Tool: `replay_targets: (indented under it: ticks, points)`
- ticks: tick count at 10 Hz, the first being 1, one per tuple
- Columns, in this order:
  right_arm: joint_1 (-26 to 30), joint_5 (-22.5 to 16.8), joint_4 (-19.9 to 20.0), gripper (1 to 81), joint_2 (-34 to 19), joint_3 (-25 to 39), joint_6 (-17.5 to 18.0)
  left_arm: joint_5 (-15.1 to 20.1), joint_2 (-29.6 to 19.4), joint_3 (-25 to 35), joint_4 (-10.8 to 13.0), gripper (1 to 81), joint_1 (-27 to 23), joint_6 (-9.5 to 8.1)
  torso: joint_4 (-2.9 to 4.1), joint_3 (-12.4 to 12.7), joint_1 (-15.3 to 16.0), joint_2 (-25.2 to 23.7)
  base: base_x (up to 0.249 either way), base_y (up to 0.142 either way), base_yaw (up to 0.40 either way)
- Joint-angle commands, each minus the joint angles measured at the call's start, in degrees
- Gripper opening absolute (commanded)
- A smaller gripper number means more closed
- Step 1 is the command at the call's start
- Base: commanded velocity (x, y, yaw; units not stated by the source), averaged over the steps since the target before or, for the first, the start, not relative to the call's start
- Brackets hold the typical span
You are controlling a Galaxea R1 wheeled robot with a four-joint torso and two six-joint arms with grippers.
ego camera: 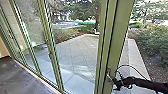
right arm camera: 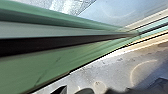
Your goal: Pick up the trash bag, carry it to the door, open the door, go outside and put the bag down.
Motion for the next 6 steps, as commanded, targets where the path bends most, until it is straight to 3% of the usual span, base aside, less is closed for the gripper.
replay_targets:
  ticks: [1, 6]
  points:
    - [1.92, -9.88, -3.12, 81.1, 5.13, -0.24, 1.09, 4.02, -0.20, 0.28, -0.45, 1.0, -1.94, 0.16, 0.00, 0.00, 0.05, 0.00, 0.075, 0.000, 0.000]
    - [2.00, -9.79, -3.30, 81.1, 5.13, -0.42, 1.09, 3.93, -0.29, 0.28, -0.45, 1.0, -1.76, 0.16, -0.11, 0.05, 0.05, -0.19, 0.123, 0.000, 0.000]
